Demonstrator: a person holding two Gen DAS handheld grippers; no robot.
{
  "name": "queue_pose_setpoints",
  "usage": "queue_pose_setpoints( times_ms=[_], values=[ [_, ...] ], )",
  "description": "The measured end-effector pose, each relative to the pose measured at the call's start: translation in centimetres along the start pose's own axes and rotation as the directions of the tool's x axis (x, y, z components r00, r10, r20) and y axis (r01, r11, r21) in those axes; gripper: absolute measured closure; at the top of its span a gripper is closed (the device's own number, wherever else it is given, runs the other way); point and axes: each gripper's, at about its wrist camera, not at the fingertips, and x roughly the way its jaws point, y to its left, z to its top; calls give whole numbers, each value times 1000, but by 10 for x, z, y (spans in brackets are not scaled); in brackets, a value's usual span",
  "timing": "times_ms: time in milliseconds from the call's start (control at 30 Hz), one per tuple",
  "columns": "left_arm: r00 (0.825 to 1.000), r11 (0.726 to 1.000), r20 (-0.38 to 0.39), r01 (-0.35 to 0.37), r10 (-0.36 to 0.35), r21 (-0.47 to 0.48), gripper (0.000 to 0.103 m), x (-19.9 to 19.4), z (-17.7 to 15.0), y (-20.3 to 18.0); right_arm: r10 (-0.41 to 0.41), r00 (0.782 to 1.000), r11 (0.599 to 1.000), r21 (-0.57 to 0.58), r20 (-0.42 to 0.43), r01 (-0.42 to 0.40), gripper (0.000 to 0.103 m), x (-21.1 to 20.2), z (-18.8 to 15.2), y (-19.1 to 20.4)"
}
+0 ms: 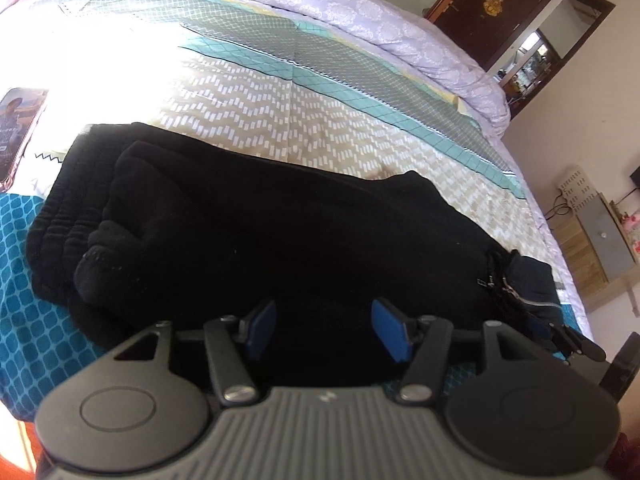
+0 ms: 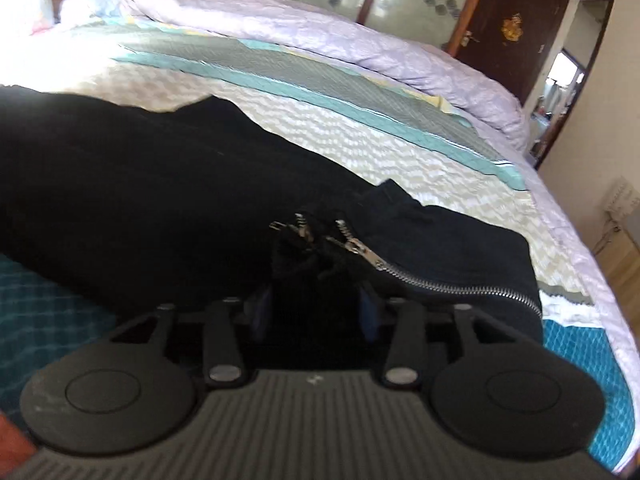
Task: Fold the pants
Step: 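Fold the pants over with the right gripper toward the left gripper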
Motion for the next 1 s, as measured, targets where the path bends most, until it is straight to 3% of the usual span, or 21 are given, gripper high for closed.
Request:
queue_pose_setpoints(
  times_ms=[167, 200, 267, 367, 433, 500, 567, 600, 733, 800, 900, 1000],
  values=[
    [998, 999, 48, 38, -38, 1, 48, -25, -12, 8, 57, 994, 989, 129, 89, -69, 58, -34, 9, -26],
    [997, 999, 58, 41, -40, -7, 47, -31, -14, 13, 62, 993, 982, 173, 104, -80, 68, -34, 12, -33],
    [996, 999, 83, 35, -33, -31, 46, -44, -18, 24, 68, 991, 958, 269, 115, -97, 79, -27, 18, -48],
    [991, 996, 131, 7, 4, -86, 44, -65, -25, 44, 73, 994, 893, 438, 86, -103, 81, -1, 14, -65],
    [986, 989, 157, -27, 50, -146, 41, -77, -28, 60, 114, 993, 849, 521, -16, -89, 79, 27, 2, -67],
    [981, 974, 171, -49, 89, -222, 39, -86, -29, 79, 96, 995, 855, 512, -7, -79, 79, 29, -3, -58],
    [980, 949, 175, -31, 90, -315, 29, -90, -29, 100, 63, 998, 879, 475, -30, -41, 77, 19, 9, -49],
    [981, 937, 177, -17, 84, -349, 19, -89, -28, 107, 51, 999, 875, 484, -19, -35, 77, 13, 14, -47],
    [983, 919, 171, 3, 70, -393, 10, -74, -18, 122, 89, 991, 844, 521, 101, -129, 77, -15, 31, -34],
    [986, 916, 154, 4, 64, -400, 3, -61, -12, 124, 188, 972, 820, 523, 139, -233, 78, -15, 44, -15],
    [991, 900, 121, -4, 63, -435, 3, -38, -7, 129, 358, 921, 774, 502, 155, -386, 80, -3, 67, 27],
    [989, 877, 143, 30, 44, -479, 3, -26, -10, 136, 510, 846, 716, 469, 153, -516, 83, 14, 89, 84]
  ],
)
